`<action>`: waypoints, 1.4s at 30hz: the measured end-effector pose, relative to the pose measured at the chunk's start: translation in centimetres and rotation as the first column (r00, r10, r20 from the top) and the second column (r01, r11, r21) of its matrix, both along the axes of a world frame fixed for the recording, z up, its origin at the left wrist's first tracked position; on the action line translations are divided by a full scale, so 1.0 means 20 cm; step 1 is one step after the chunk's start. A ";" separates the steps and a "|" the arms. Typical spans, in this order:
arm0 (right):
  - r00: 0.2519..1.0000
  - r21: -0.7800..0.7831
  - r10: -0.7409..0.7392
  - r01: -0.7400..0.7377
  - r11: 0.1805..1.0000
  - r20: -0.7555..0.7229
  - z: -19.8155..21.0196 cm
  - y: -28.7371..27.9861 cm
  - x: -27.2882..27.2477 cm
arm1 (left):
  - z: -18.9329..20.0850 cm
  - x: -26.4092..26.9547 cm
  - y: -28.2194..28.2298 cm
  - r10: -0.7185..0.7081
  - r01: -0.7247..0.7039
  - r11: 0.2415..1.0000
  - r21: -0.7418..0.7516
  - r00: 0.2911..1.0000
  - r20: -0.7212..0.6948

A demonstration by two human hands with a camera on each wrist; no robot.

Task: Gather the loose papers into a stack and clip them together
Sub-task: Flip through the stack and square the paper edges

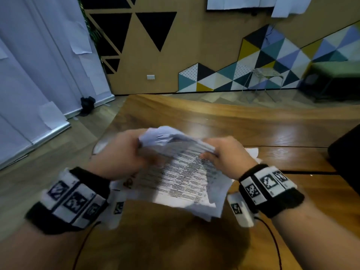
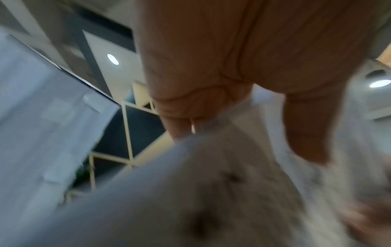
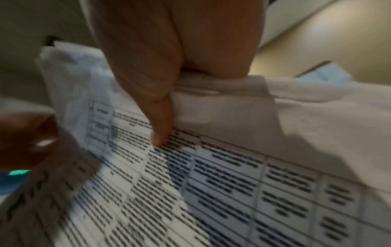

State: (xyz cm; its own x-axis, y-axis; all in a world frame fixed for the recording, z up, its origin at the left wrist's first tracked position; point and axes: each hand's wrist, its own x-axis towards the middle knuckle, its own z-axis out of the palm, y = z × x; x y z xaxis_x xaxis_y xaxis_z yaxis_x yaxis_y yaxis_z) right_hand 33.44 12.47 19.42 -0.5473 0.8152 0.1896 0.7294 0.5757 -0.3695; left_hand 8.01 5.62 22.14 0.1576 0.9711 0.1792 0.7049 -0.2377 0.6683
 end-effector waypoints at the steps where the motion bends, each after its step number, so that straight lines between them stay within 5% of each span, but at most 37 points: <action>1: 0.998 0.044 0.031 -0.034 0.998 0.062 0.02 0.01 -0.03 | -0.03 0.03 0.00 -0.011 0.009 0.998 0.062 0.999 0.030; 6: 0.982 0.118 -0.177 0.169 0.979 0.064 -0.03 0.03 0.02 | -0.18 0.01 -0.04 0.219 -0.241 0.970 0.016 0.905 0.365; 8: 0.944 0.111 -0.313 0.324 0.939 -0.107 -0.10 0.05 0.12 | -0.24 -0.07 -0.06 0.291 -0.305 0.951 -0.045 0.837 0.463; 10: 0.785 -0.182 -0.446 0.408 0.895 -0.430 -0.17 0.07 0.23 | -0.28 -0.15 -0.09 0.282 -0.297 0.952 -0.079 0.743 0.606; 12: 0.610 -0.520 -0.526 0.208 0.828 -0.593 -0.23 0.08 0.31 | -0.32 -0.21 -0.11 0.252 -0.224 0.964 -0.145 0.589 0.768; 14: 0.527 -0.677 -0.544 -0.083 0.732 -0.653 -0.28 0.07 0.32 | -0.37 -0.24 -0.12 0.274 -0.165 0.961 -0.221 0.475 0.836; 17: 0.609 -0.649 -0.440 -0.166 0.742 -0.660 -0.23 0.00 0.26 | -0.41 -0.23 -0.10 0.355 -0.251 0.932 -0.261 0.492 0.795; 23: 0.556 -0.397 -0.343 0.025 0.917 -0.757 -0.30 -0.08 0.12 | -0.40 -0.01 -0.13 0.497 -0.570 0.810 -0.137 0.544 0.676; 28: 0.452 -0.550 -0.512 0.054 0.833 -0.731 -0.55 -0.15 0.13 | -0.68 0.04 -0.23 0.437 -0.466 0.876 -0.123 0.660 0.611; 34: 0.470 -0.559 -0.534 0.098 0.823 -0.703 -0.65 -0.18 0.13 | -0.82 0.07 -0.22 0.569 -0.514 0.808 -0.288 0.558 0.604; 37: 0.469 -0.571 -0.529 0.062 0.819 -0.708 -0.64 -0.16 0.17 | -0.79 0.04 -0.22 0.530 -0.458 0.838 -0.298 0.550 0.646; 42: 0.309 -0.502 -0.468 -0.037 0.864 -0.828 -0.54 -0.18 0.17 | -0.74 -0.01 -0.21 0.460 -0.396 0.877 -0.273 0.522 0.719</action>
State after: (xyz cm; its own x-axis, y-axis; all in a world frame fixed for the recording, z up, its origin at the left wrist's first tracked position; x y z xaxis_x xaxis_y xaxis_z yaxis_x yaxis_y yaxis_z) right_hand 36.80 8.92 8.66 -0.0195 0.9956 0.0912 -0.1471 0.0874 -0.9853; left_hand 7.88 1.41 7.41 -0.4378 0.8983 -0.0373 -0.0428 0.0206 0.9989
